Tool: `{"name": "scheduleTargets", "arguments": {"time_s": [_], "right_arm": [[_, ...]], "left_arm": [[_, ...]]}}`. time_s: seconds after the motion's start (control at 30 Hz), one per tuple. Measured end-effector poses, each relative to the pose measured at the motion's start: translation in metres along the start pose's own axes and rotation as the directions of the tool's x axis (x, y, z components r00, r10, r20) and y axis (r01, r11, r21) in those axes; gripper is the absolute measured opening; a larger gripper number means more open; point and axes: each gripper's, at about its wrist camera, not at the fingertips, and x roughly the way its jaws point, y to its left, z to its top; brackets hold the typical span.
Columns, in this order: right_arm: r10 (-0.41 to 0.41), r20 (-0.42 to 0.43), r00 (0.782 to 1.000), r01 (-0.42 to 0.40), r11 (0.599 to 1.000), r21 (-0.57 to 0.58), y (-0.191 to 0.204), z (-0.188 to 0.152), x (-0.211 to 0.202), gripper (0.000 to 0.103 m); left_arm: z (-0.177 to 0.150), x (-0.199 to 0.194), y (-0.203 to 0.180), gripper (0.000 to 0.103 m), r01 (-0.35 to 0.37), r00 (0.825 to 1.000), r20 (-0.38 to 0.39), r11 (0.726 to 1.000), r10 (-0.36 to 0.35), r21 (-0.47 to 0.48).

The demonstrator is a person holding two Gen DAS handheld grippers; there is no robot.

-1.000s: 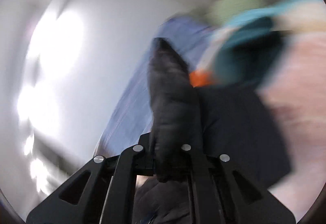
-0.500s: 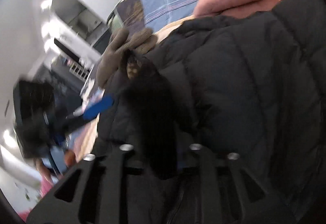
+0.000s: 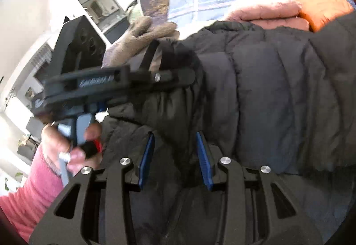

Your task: Fold large clothes

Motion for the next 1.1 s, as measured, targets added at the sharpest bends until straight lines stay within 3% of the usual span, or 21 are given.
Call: {"name": "scheduleTargets", "arguments": {"time_s": [0.1, 0.2, 0.27, 0.33, 0.37, 0.47, 0.53, 0.63, 0.73, 0.83, 0.87, 0.93, 1.0, 1.07, 1.1], "right_arm": [[-0.023, 0.068, 0.997, 0.023, 1.000, 0.001, -0.004, 0.008, -0.032, 0.039], [-0.024, 0.154, 0.988, 0.021, 1.000, 0.020, -0.014, 0.013, -0.062, 0.039], [-0.100, 0.214, 0.972, 0.095, 0.995, 0.031, -0.026, 0.013, -0.080, 0.045], [-0.233, 0.225, 0.946, 0.230, 0.972, 0.038, -0.037, 0.013, -0.080, 0.047], [-0.333, 0.208, 0.920, 0.333, 0.942, 0.035, -0.047, 0.013, -0.073, 0.047], [-0.469, 0.075, 0.880, 0.464, 0.882, 0.084, -0.083, 0.008, -0.042, 0.047], [-0.476, 0.006, 0.880, 0.470, 0.871, 0.145, -0.104, 0.004, -0.029, 0.047], [-0.449, 0.030, 0.893, 0.439, 0.884, 0.163, -0.105, 0.006, -0.037, 0.047], [-0.450, 0.078, 0.890, 0.440, 0.890, 0.118, -0.090, 0.015, -0.047, 0.047], [-0.418, 0.121, 0.900, 0.409, 0.908, 0.095, -0.079, 0.029, -0.052, 0.047], [-0.405, 0.126, 0.905, 0.395, 0.913, 0.097, -0.071, 0.033, -0.050, 0.047], [-0.362, 0.130, 0.923, 0.352, 0.931, 0.094, -0.069, 0.036, -0.040, 0.047], [-0.345, 0.098, 0.934, 0.338, 0.938, 0.081, -0.062, 0.040, -0.024, 0.047], [-0.344, 0.016, 0.939, 0.342, 0.937, 0.073, -0.065, 0.035, 0.006, 0.047], [-0.357, -0.007, 0.934, 0.357, 0.932, 0.067, -0.066, 0.032, 0.015, 0.047]], "left_arm": [[0.019, -0.038, -0.026, 0.008, -0.002, 0.993, 0.115, 0.995, -0.009, 0.100], [0.038, -0.089, -0.039, 0.008, -0.022, 0.968, 0.249, 0.990, -0.014, 0.141], [0.042, -0.115, -0.031, 0.009, -0.078, 0.954, 0.300, 0.987, 0.032, 0.140], [0.037, -0.124, -0.012, 0.012, -0.140, 0.949, 0.301, 0.983, 0.098, 0.122], [0.032, -0.124, 0.001, 0.013, -0.171, 0.947, 0.290, 0.981, 0.137, 0.096], [0.010, -0.114, 0.057, 0.022, -0.280, 0.936, 0.214, 0.959, 0.280, -0.030], [-0.002, -0.111, 0.088, 0.022, -0.365, 0.910, 0.178, 0.927, 0.375, -0.087], [-0.017, -0.111, 0.117, 0.022, -0.478, 0.855, 0.148, 0.866, 0.497, -0.149], [-0.016, -0.123, 0.105, 0.022, -0.450, 0.859, 0.194, 0.880, 0.473, -0.152], [-0.004, -0.126, 0.069, 0.023, -0.415, 0.871, 0.262, 0.908, 0.415, -0.057], [0.000, -0.122, 0.048, 0.025, -0.393, 0.883, 0.277, 0.919, 0.378, -0.001], [-0.003, -0.112, 0.020, 0.039, -0.373, 0.900, 0.271, 0.925, 0.340, 0.078], [-0.007, -0.089, 0.004, 0.043, -0.379, 0.910, 0.241, 0.913, 0.337, 0.154], [-0.015, -0.055, 0.001, 0.044, -0.430, 0.900, 0.180, 0.878, 0.398, 0.209], [-0.022, -0.030, 0.009, 0.044, -0.464, 0.886, 0.118, 0.858, 0.449, 0.220]]}}
